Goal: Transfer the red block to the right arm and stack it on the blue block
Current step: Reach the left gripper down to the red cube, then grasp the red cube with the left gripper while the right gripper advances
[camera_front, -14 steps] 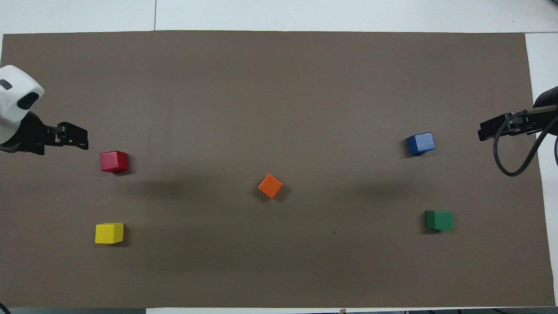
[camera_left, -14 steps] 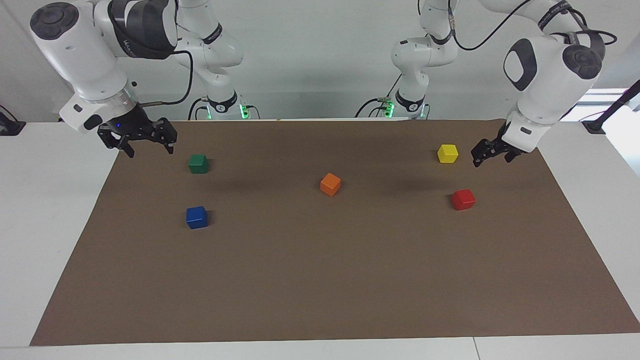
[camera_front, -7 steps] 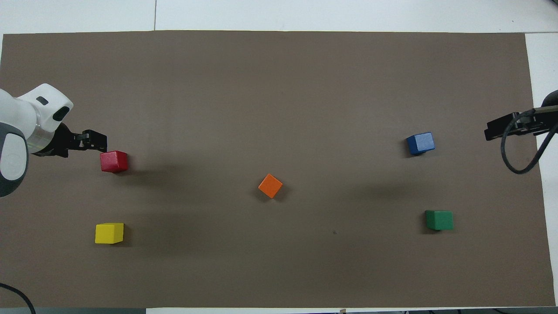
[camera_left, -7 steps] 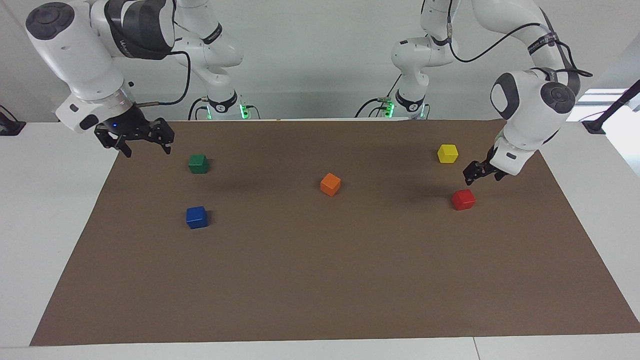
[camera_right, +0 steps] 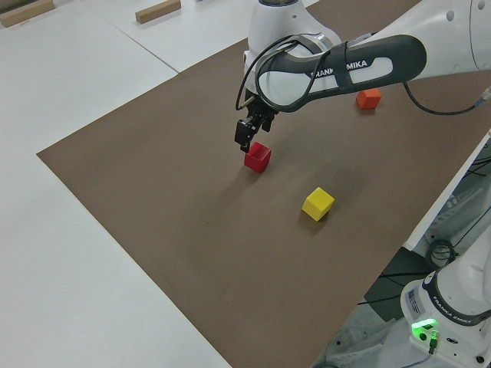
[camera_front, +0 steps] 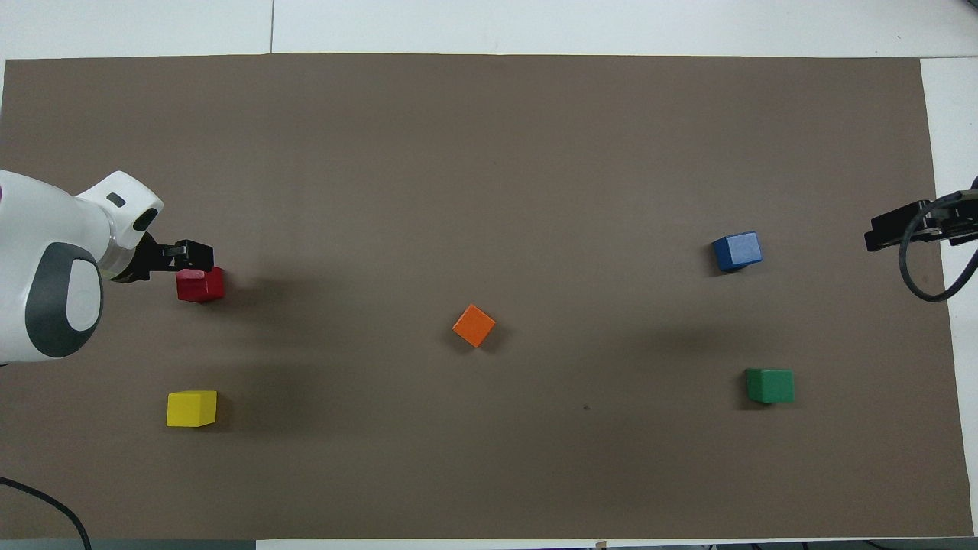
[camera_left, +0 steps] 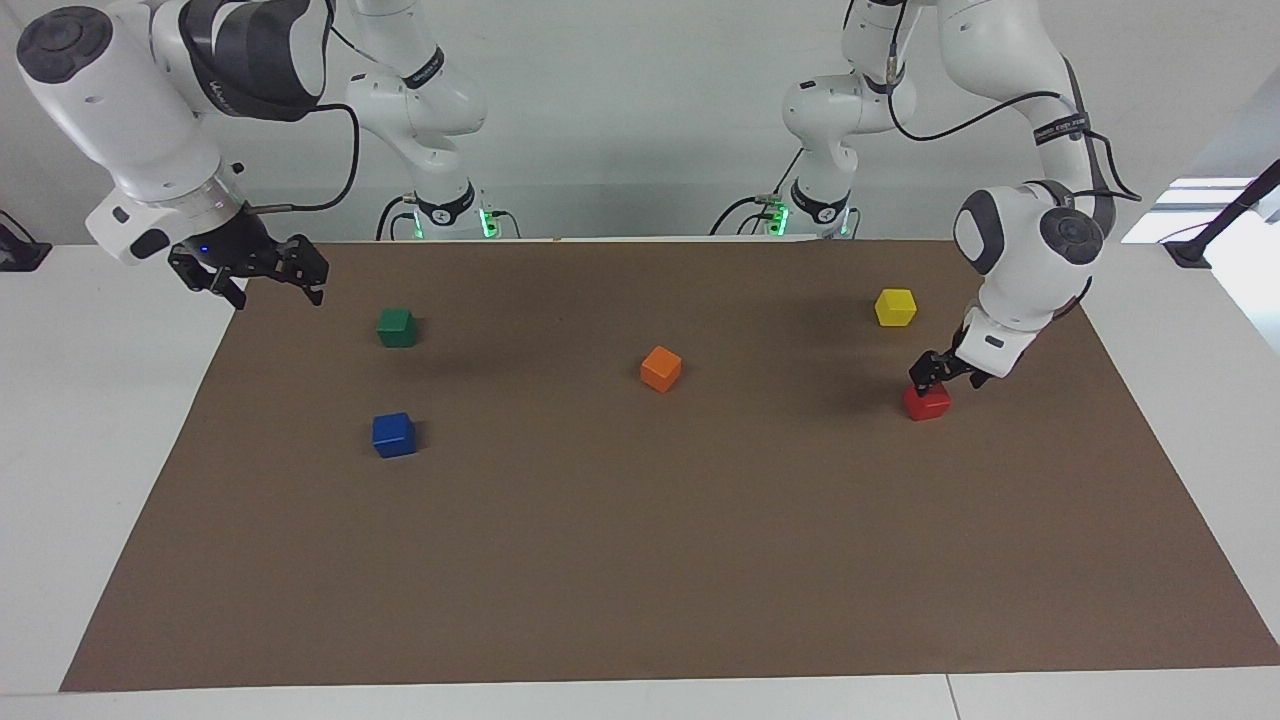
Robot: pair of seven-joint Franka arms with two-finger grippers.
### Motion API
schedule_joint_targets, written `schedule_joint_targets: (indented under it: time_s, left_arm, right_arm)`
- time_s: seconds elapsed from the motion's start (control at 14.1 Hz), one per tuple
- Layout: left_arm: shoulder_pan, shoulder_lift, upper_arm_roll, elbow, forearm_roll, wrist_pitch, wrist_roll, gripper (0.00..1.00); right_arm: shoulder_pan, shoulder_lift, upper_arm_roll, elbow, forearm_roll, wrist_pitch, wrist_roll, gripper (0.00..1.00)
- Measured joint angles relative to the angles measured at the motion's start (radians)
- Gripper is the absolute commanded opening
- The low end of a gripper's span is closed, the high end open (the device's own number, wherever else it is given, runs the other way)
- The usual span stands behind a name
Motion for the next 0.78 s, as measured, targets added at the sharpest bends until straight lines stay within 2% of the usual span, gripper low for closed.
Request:
schedule_joint_targets:
  time_s: [0.28,0.78]
  left_arm:
    - [0.0,0.01,0.001,-0.035,0.0,0.052,0.0,1.0]
    - [0.0,0.028,0.001,-0.105,0.0,0.134,0.0,1.0]
  right_arm:
    - [-0.005,0.001,0.001,-0.019,0.248,0.021,-0.009,1.0]
    - [-0.073,0.017,-0.008,-0.226,0.816,0.019,-0.228,1.0]
